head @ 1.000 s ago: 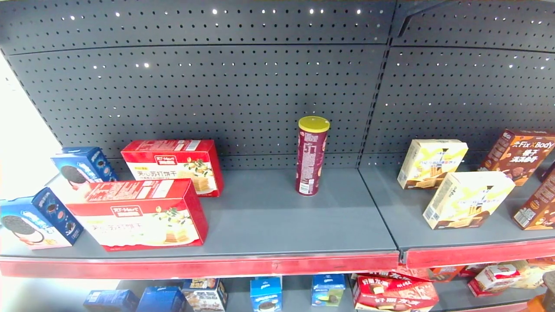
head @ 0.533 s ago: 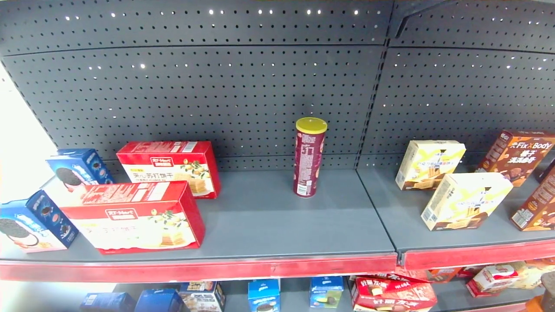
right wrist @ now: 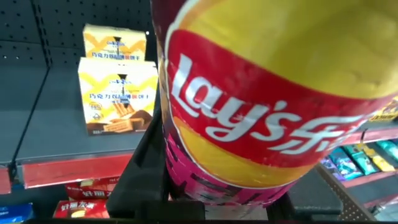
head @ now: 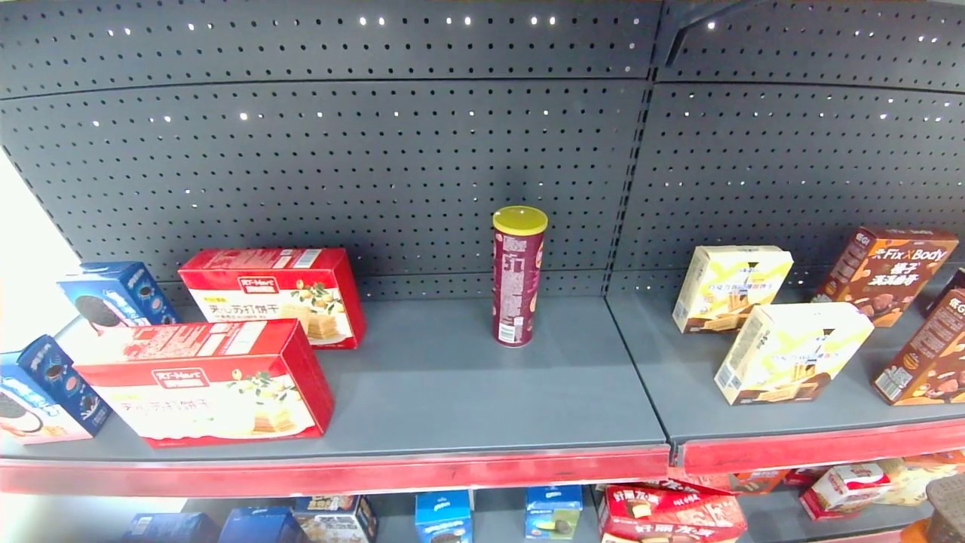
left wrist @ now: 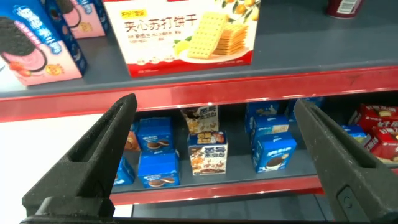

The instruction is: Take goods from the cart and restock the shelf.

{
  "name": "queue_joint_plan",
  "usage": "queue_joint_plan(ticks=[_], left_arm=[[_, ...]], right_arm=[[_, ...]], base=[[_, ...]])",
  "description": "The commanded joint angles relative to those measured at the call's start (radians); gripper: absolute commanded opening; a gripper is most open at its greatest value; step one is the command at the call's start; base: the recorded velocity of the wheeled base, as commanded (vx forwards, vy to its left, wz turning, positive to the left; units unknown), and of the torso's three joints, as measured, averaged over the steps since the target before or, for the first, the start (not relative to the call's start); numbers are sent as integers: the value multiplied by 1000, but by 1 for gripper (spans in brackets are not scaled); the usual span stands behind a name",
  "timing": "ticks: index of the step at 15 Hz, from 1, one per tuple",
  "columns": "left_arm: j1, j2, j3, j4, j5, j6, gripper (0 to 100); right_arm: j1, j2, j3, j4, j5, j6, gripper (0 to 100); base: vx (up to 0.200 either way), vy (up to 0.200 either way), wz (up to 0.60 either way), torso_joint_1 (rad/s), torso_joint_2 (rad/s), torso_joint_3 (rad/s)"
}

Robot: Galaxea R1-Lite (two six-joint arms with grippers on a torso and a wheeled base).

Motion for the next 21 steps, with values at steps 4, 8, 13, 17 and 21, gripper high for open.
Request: queue_joint_plan(ticks=[4, 8, 13, 17, 21], left_arm=[[1, 1, 0, 3, -1, 3, 100], [-2, 18, -3, 4, -6, 34, 100], [1, 0, 0, -2, -6, 33, 100], [1, 0, 2, -2, -1, 34, 100], [1, 0, 0, -4, -6, 74, 100]], right_arm=[[-2, -2, -3, -1, -3, 0, 0], [-1, -2, -9, -1, 1, -71, 0], [-5, 1, -29, 0, -4, -72, 0], [-8, 5, -29, 0, -7, -89, 0], [-28, -9, -36, 0, -16, -129, 0]], base=[[0, 0, 0, 0, 0, 0], [0, 0, 0, 0, 0, 0], [0, 0, 0, 0, 0, 0], [0, 0, 0, 0, 0, 0], [0, -150, 0, 1, 2, 4]])
